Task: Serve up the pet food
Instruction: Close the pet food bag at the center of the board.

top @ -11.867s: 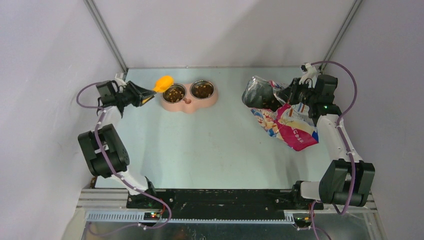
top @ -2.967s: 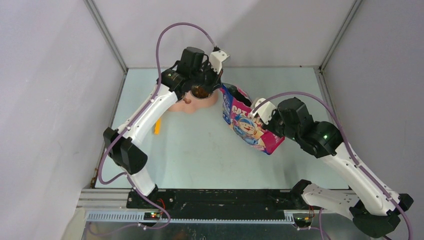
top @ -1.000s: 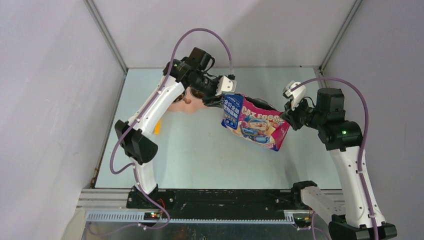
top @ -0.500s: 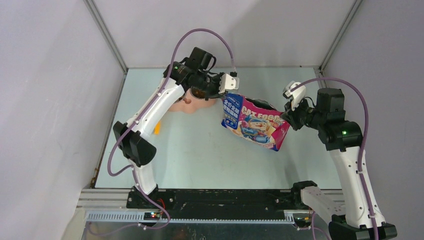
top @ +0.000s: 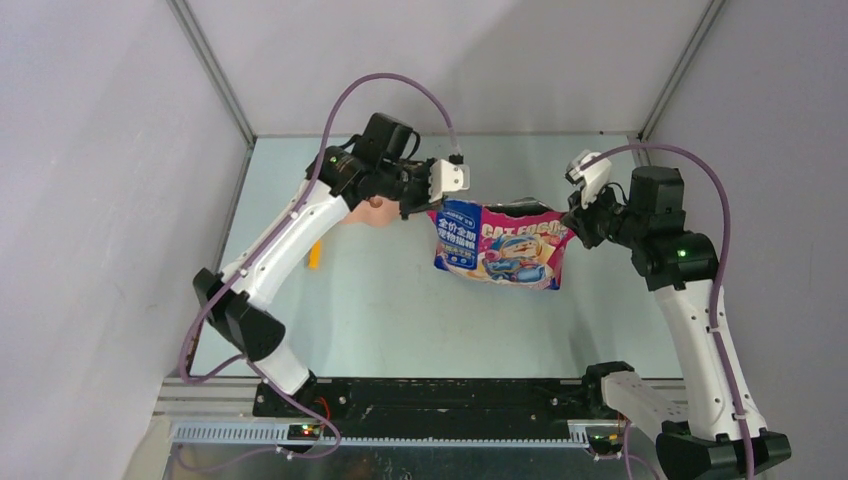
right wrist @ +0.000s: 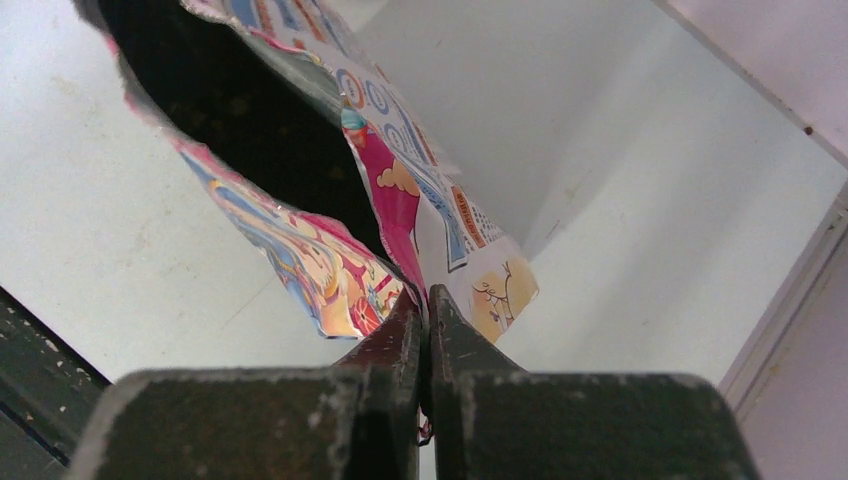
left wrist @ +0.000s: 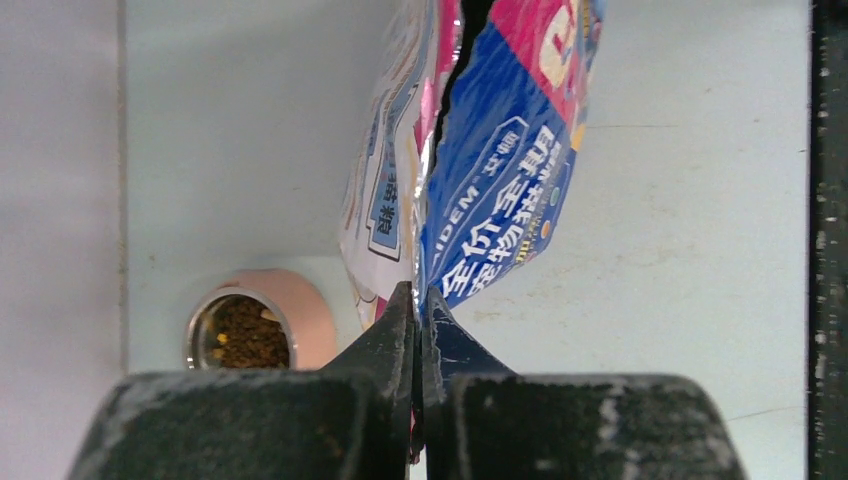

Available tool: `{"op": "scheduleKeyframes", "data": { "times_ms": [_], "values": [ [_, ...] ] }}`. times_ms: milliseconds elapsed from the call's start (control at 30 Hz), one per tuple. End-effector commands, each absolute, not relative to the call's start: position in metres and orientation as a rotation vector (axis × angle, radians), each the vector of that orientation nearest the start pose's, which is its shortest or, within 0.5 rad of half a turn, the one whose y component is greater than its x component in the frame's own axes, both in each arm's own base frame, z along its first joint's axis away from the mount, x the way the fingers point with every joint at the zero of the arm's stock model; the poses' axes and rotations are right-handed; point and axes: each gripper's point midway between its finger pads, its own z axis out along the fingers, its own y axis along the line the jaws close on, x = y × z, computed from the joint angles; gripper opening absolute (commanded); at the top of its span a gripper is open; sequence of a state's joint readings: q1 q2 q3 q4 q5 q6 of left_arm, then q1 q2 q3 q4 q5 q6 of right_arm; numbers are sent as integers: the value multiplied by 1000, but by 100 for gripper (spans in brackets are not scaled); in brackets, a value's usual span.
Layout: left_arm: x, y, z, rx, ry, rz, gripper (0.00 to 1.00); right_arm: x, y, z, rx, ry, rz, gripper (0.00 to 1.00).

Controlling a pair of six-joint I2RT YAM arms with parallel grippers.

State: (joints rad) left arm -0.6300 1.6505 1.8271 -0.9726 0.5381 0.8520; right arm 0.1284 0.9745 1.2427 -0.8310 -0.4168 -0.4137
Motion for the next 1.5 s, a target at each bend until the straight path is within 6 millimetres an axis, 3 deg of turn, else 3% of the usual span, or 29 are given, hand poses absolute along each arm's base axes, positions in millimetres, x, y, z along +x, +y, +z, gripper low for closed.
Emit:
{"op": "scheduleKeyframes", "data": {
  "times_ms": [0,33,100,133,233,300,333,433,633,700,800,933,1067,1200,1433,1467],
  "values": [
    [261,-293,316,1678,1464,-595,0,292,96,367,-746,1678,226,0],
    [260,-293,309,1682,1478,-595,0,289,101,363,-780,1680,247,1],
    [262,-292,302,1681,1499,-585,0,282,107,355,-844,1686,274,14],
    [262,-292,300,1679,1510,-582,0,278,112,353,-882,1678,299,28],
    [265,-292,301,1662,1524,-573,0,269,119,339,-990,1677,298,50],
    [267,-292,302,1647,1531,-567,4,266,122,332,-1037,1677,289,54],
    [267,-292,304,1639,1532,-565,13,264,124,328,-1057,1683,295,55],
    [267,-293,309,1630,1527,-570,25,261,128,320,-1110,1686,301,56],
    [258,-302,313,1661,1504,-575,60,260,130,306,-1151,1719,287,58],
    [257,-306,311,1679,1497,-559,67,263,128,302,-1148,1733,263,58],
    [259,-312,306,1697,1496,-520,69,263,126,300,-1145,1738,252,58],
    [265,-322,299,1729,1493,-458,68,262,125,296,-1146,1748,251,58],
    [272,-328,292,1749,1492,-365,59,261,124,295,-1146,1758,248,58],
    [279,-329,285,1749,1506,-306,40,257,124,296,-1143,1755,253,58],
    [291,-321,285,1695,1532,-214,21,256,121,297,-1126,1749,239,58],
    [290,-321,286,1692,1531,-213,9,256,122,297,-1125,1749,241,58]
  ]
}}
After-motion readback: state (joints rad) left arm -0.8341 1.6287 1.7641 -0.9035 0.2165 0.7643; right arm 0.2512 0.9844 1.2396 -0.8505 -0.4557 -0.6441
